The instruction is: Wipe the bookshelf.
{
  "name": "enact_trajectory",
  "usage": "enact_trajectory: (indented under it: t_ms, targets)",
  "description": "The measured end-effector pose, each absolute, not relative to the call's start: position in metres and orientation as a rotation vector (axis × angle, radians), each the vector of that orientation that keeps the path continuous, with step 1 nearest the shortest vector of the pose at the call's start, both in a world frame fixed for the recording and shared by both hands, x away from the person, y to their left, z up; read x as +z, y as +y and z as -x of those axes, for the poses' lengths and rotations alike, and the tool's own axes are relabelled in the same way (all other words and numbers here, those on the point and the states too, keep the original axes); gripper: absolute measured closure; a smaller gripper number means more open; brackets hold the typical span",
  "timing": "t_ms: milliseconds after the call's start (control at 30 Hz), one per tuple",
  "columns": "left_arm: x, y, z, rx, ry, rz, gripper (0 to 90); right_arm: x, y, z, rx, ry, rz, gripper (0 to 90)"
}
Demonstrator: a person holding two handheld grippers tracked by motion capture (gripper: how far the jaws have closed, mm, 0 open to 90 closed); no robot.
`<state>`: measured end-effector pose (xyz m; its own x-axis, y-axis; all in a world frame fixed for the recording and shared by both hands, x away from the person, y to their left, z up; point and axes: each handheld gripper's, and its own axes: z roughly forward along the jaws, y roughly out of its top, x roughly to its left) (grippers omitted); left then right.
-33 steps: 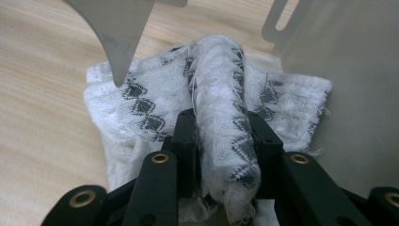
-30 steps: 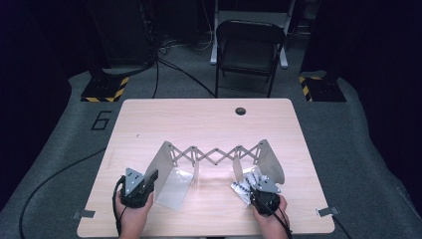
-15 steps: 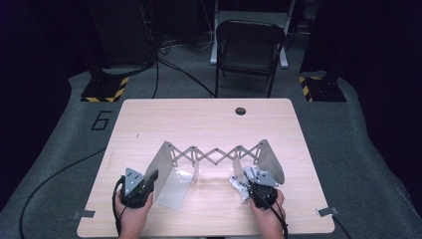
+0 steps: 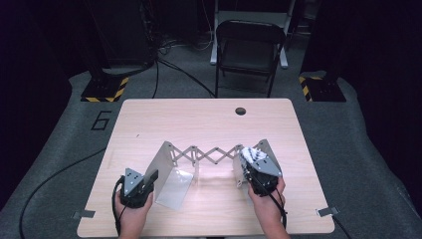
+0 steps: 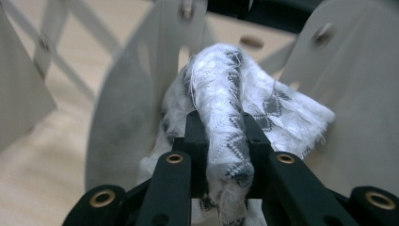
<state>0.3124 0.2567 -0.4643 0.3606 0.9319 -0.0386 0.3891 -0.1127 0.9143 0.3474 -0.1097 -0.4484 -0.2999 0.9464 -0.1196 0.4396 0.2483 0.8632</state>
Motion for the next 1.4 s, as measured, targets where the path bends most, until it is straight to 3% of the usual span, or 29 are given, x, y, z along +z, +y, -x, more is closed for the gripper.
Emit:
enact_trajectory:
  t_ms: [167, 433, 700, 1000, 1233, 1400]
  targets:
    - [-0.464, 0.257, -0.312, 0.726, 1.188, -1.687, 88.8, -0.467, -0.111, -0.351, 0.921, 1.921, -1.314, 77.3]
    - [-0.465, 0.257, -0.313, 0.722, 1.182, -1.682, 88.8, -0.423, -0.109, -0.341, 1.040, 1.779, -1.204, 77.5]
    - [-0.465, 0.257, -0.312, 0.724, 1.184, -1.683, 88.7, -0.467, -0.113, -0.351, 0.908, 1.943, -1.308, 77.5]
    - [-0.465, 0.257, -0.312, 0.722, 1.187, -1.681, 88.6, -0.409, -0.115, -0.331, 1.080, 1.724, -1.173, 77.7]
    - [-0.465, 0.257, -0.312, 0.714, 1.183, -1.694, 88.4, -0.460, -0.116, -0.347, 0.905, 1.930, -1.322, 77.6]
    - [-0.465, 0.257, -0.312, 0.720, 1.182, -1.684, 88.3, -0.448, -0.118, -0.346, 0.955, 1.880, -1.294, 77.7]
